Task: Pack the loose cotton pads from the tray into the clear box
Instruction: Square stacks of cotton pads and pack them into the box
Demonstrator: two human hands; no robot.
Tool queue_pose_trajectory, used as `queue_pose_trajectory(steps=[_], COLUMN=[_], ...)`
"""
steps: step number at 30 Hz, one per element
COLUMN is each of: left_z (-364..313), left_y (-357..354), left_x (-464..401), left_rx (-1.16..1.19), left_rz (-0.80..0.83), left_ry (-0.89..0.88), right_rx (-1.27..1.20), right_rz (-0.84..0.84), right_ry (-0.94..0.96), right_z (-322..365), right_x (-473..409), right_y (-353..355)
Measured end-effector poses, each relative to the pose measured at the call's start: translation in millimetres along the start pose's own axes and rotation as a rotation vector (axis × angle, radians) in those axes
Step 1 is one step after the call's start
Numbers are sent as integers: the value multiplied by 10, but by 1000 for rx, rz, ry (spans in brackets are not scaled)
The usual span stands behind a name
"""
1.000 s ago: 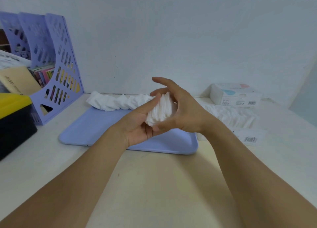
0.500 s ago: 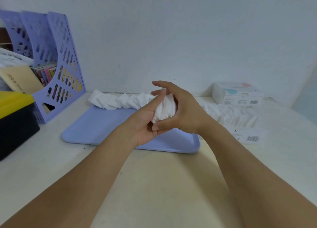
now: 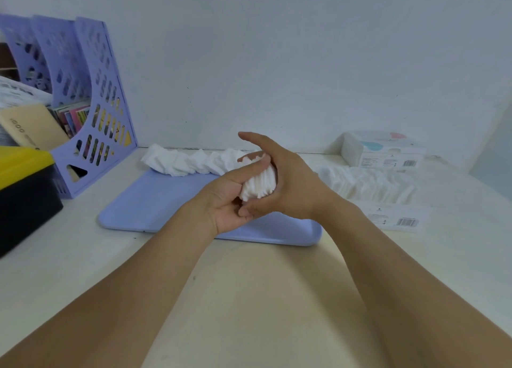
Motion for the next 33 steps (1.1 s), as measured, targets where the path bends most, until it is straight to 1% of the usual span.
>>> queue_pose_trajectory(steps=[2, 4, 6, 8, 11, 14, 17, 20, 22, 24, 26, 27, 29, 31, 33], left_z=[1, -6, -11, -4, 23, 29, 42, 53, 39, 4, -8, 3, 61, 111, 116], left_y=[2, 20, 41, 45, 16, -28, -46, -100, -139, -161, -153, -157, -197, -250, -265], left_x=[11, 35, 59, 80, 102, 126, 118, 106, 88, 50, -11, -33, -44, -25, -19], left_rx=[-29, -91, -151, -207, -234, -274, -278, -272, -229, -105, -52, -42, 44, 165, 234], left_rz=[48, 55, 65, 102, 145, 132, 110, 96, 57, -34, -192, -265, -309, -282, -258], left_ry=[14, 38, 75, 107, 138, 152, 146, 98, 58, 30, -57, -114, -200, -226, -232], right_rx=[-52, -156, -262, -312, -344, -285, -208, -191, -165, -145, -148, -155, -198, -248, -288], right_rz=[83, 168, 220, 251, 326, 378, 325, 313, 259, 111, -44, -89, -97, -58, -41], right_ry=[-65, -112, -126, -120, -144, -189, -217, -228, -230, -227, -233, -247, -286, -311, -320], right_z=[-2, 18, 53, 65, 38, 11, -11, 8, 36, 44, 18, 14, 27, 77, 83], right_x=[22, 60, 100, 120, 134, 141, 123, 121, 127, 111, 64, 38, -5, -25, -36], right_y=[110, 264, 378, 439, 472, 451, 415, 452, 478, 488, 455, 405, 229, 48, -22])
Point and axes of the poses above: each hand's wrist, its own x-axis away from the middle knuckle, its own y-axis out of the back of the hand, z = x × y, the point moved 1 cm from there along -x, towards the middle knuckle, and after that the axes turned 7 degrees about y, right-handed, at the moved point
